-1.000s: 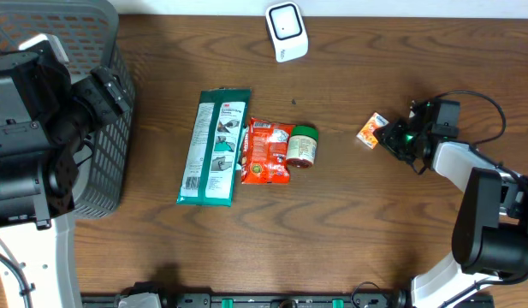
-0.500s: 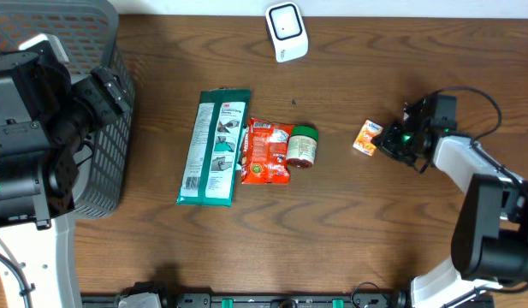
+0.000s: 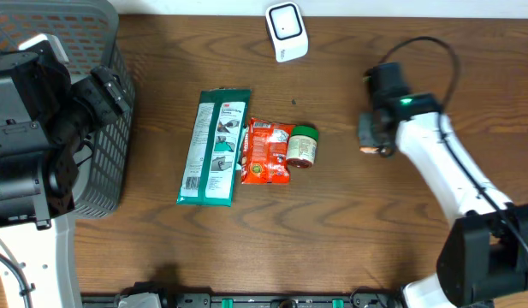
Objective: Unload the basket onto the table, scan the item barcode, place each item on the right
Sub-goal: 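Lift the tissue pack up toward the scanner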
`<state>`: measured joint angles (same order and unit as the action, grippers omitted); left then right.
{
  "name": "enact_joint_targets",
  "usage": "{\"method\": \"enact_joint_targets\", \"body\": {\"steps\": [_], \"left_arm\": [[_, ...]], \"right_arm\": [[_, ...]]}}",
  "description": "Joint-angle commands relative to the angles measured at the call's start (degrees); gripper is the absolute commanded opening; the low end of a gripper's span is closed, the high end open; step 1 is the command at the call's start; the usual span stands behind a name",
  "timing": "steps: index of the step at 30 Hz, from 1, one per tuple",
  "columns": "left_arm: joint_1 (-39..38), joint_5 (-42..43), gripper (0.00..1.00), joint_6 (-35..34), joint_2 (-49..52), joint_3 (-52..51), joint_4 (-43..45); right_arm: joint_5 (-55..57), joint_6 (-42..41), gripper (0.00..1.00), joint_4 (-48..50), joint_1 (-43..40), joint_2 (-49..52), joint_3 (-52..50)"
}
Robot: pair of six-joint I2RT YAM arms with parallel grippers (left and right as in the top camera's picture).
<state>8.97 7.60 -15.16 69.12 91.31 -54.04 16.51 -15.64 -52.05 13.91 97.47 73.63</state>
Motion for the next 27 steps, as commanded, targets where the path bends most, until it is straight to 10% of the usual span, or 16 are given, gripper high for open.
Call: {"method": "enact_joint_targets", "body": {"steps": [1,27], "left_arm": [[0.2,0.3,0.85,0.5,0.1,0.0,-0.1],[0.2,0.3,0.85,0.5,0.1,0.0,-0.1]], "right_arm": [[24.5,2.6,0.01,-0.5,7.6,2.0,0.1],[15.8,6.0,0.06,5.1,15.1,16.0,0.1]]}}
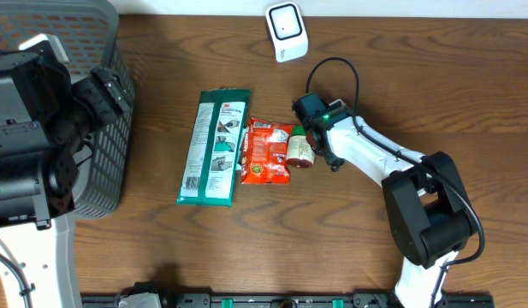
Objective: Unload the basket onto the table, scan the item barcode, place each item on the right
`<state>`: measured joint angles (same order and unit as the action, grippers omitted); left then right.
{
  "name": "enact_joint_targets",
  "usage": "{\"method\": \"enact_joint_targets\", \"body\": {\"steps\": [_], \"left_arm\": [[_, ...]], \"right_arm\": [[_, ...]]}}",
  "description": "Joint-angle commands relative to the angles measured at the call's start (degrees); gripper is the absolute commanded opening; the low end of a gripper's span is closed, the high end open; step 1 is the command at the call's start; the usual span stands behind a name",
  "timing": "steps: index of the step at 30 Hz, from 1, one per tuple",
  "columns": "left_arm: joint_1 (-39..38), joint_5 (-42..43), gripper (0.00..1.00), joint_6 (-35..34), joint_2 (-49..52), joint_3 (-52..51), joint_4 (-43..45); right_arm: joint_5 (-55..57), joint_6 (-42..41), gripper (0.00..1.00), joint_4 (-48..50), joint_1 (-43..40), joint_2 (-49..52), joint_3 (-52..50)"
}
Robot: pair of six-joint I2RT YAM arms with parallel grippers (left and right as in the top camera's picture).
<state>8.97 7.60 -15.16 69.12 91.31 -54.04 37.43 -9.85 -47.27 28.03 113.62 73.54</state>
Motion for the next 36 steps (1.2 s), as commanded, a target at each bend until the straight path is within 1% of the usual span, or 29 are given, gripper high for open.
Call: {"method": "enact_joint_targets", "body": {"steps": [1,4,5,6,9,21,32,33,36], "left_arm": [[0.2,0.3,0.85,0.5,0.1,0.0,-0.1],[0.2,0.3,0.85,0.5,0.1,0.0,-0.1],[0.2,0.3,0.85,0.5,0.1,0.0,-0.1],[0.2,0.3,0.85,0.5,0.1,0.0,-0.1],[0.2,0.3,0.85,0.5,0.1,0.0,-0.1],[0.2,0.3,0.85,0.5,0.1,0.0,-0.1],[0.2,0.3,0.85,0.5,0.1,0.0,-0.1],[0.2,0.3,0.85,0.5,0.1,0.0,-0.1],[0.2,0.3,0.85,0.5,0.1,0.0,-0.1]], "right_arm": [[-5.6,0.2,0.09,0.3,0.9,-0.1,0.2],[-6.1,0.1,0.22,0.3,0.9,-0.1,0.3],[-6.1,0.1,0.3,0.3,0.9,-0.1,0.3],[-6.1,0.1,0.35,0.3,0.9,-0.1,0.3],[-6.1,0.1,0.41,0.1,0.9,-0.2,0.4],[-6.0,0.1,0.49,-0.5,0.9,-1.5,1.8],[-6.1,0.1,0.52,-0.5,0.8,-5.4,2.2],[-6.1,0.1,0.53,-0.5,0.8,-5.8,2.3],[-6.4,0.1,0.62,-1.0,0.5,-7.4,2.9]]}}
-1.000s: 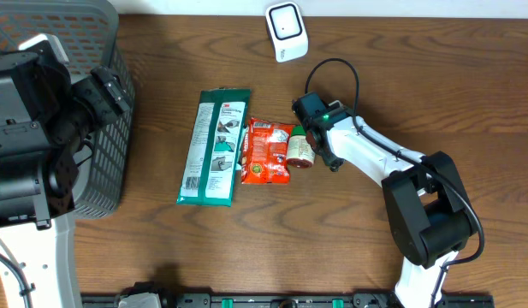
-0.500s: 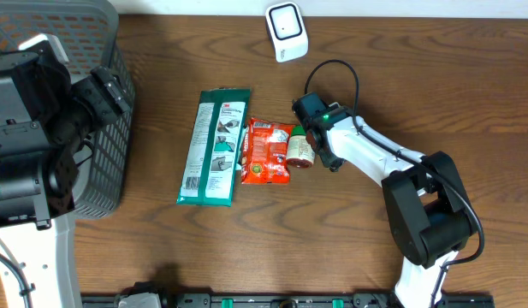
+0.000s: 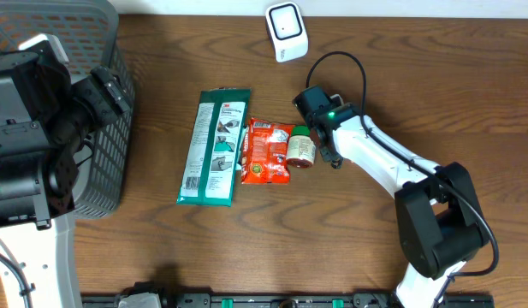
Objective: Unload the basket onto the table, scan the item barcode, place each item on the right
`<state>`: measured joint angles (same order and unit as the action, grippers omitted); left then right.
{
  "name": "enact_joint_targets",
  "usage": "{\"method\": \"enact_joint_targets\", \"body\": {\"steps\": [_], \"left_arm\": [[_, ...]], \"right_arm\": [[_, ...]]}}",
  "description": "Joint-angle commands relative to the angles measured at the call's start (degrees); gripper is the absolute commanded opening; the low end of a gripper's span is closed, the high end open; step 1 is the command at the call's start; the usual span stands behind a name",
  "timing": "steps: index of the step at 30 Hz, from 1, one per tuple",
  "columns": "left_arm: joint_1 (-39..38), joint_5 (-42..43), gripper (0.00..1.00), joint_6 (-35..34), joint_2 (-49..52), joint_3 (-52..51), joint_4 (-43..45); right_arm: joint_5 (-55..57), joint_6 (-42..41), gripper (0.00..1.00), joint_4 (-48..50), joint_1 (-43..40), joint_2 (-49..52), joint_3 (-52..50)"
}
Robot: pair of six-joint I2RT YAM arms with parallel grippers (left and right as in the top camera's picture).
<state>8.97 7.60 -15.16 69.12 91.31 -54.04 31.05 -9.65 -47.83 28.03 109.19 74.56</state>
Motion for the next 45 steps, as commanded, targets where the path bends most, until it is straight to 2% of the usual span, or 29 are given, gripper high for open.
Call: {"method": "enact_joint_targets", "body": {"steps": [1,4,8,14,22,25,34,36,39,45], "left_arm": [[0.2,0.3,0.85,0.5,0.1,0.0,-0.1],[0.2,0.3,0.85,0.5,0.1,0.0,-0.1],[0.2,0.3,0.85,0.5,0.1,0.0,-0.1],[0.2,0.3,0.85,0.5,0.1,0.0,-0.1],[0.2,0.3,0.85,0.5,0.1,0.0,-0.1],[0.2,0.3,0.85,0.5,0.1,0.0,-0.1],[0.2,0.3,0.85,0.5,0.1,0.0,-0.1],[0.2,0.3,0.85,0.5,0.1,0.0,-0.1],[0.2,0.3,0.85,0.5,0.1,0.0,-0.1],[0.2,0.3,0.85,0.5,0.1,0.0,-0.1]], "right_arm": [[-0.9,-0.1,0.64,-1.1,0.2,-3.7,2.6],[-7.5,-0.1,0.77,-3.3,-1.8,-6.0,5.1],[-19.2,0.0,0.81,-6.3,-6.9,-8.0,7.2],[-33.6,0.7,0.82,-7.4,-14.8,-7.3,5.6],[-33.9,2.1,0.81,-2.4,-15.3,-5.7,0.2],[-33.8,2.1,0.74,0.8,-15.2,-5.6,-1.6],[-31.3,2.1,0.68,10.9,-15.2,-5.5,-8.4],[-31.3,2.1,0.59,12.2,-15.2,-5.5,-9.3],[-30.1,2.0,0.54,14.4,-15.3,-5.5,-10.7],[-29.4,2.1,0.26,15.5,-15.3,-5.5,-11.4]]}}
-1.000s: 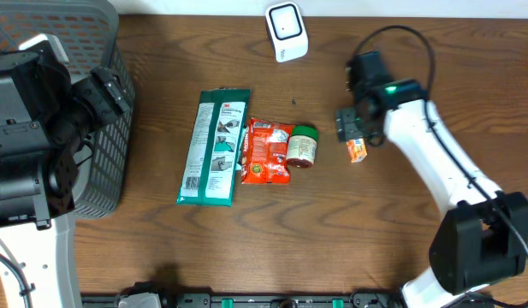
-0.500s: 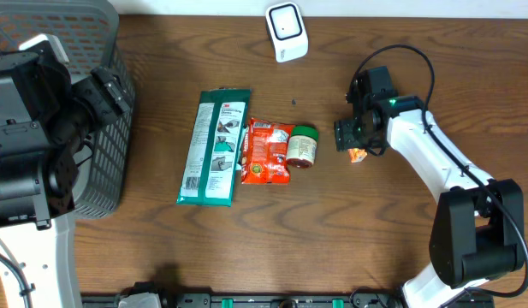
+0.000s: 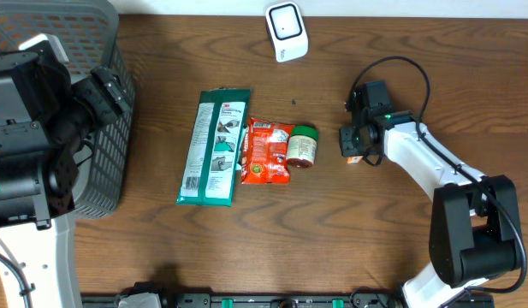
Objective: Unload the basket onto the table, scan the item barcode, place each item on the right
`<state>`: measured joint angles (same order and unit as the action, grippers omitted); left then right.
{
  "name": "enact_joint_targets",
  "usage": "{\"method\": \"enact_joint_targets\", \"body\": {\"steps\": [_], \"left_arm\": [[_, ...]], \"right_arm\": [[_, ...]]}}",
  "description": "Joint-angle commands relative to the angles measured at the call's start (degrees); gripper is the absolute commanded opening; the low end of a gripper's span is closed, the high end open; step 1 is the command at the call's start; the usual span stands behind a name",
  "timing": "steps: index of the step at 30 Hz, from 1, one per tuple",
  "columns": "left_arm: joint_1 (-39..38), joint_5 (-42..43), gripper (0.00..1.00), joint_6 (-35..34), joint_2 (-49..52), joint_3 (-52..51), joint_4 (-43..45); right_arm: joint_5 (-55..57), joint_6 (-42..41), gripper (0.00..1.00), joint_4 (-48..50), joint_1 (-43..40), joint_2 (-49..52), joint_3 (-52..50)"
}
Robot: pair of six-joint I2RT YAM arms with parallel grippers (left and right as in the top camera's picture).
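Three items lie in a row mid-table: a long green wipes pack (image 3: 214, 147), a red snack packet (image 3: 265, 151) and a small jar with a green lid (image 3: 302, 145) lying on its side. A white barcode scanner (image 3: 286, 32) stands at the far edge. My right gripper (image 3: 350, 142) hovers a short way right of the jar and touches none of the items; the overhead view does not show how its jaws stand. My left gripper (image 3: 108, 91) is at the far left by the basket, its jaws not readable.
A grey mesh basket (image 3: 105, 175) stands at the left edge, partly under the left arm. The right arm's black cable (image 3: 399, 62) loops over the table behind it. Bare wood lies in front of the items and to their right.
My right gripper was at the jar's right end and now sits a short way to the right of it. The jar, red packet and green pack lie where they were. The left arm is unchanged.
First my right gripper was well to the right of the jar. At the two later moments it was against the jar's right end. Now it is back off to the right, with the jar and the other items still in their places.
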<state>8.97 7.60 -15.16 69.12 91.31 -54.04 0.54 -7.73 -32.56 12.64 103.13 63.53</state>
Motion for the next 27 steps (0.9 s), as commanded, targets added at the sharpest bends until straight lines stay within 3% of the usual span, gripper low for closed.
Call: {"method": "enact_joint_targets", "body": {"steps": [1,4,6,8,11,14,21,27], "left_arm": [[0.2,0.3,0.85,0.5,0.1,0.0,-0.1],[0.2,0.3,0.85,0.5,0.1,0.0,-0.1],[0.2,0.3,0.86,0.5,0.1,0.0,-0.1],[0.2,0.3,0.85,0.5,0.1,0.0,-0.1],[0.2,0.3,0.85,0.5,0.1,0.0,-0.1],[0.2,0.3,0.85,0.5,0.1,0.0,-0.1],[0.2,0.3,0.85,0.5,0.1,0.0,-0.1],[0.2,0.3,0.85,0.5,0.1,0.0,-0.1]], "right_arm": [[1.1,0.1,0.19,0.2,0.1,0.6,-0.3],[1.1,0.1,0.13,0.2,0.1,0.6,-0.3],[1.1,0.1,0.14,0.2,0.1,0.5,-0.3],[1.1,0.1,0.42,0.2,0.1,0.5,-0.2],[1.2,0.2,0.5,0.2,0.1,0.3,-0.1],[1.4,0.1,0.52,-0.2,0.1,-0.1,0.6],[0.8,0.1,0.47,-4.7,0.1,-1.4,2.8],[0.0,0.1,0.22,-5.6,0.1,-1.4,2.9]]}}
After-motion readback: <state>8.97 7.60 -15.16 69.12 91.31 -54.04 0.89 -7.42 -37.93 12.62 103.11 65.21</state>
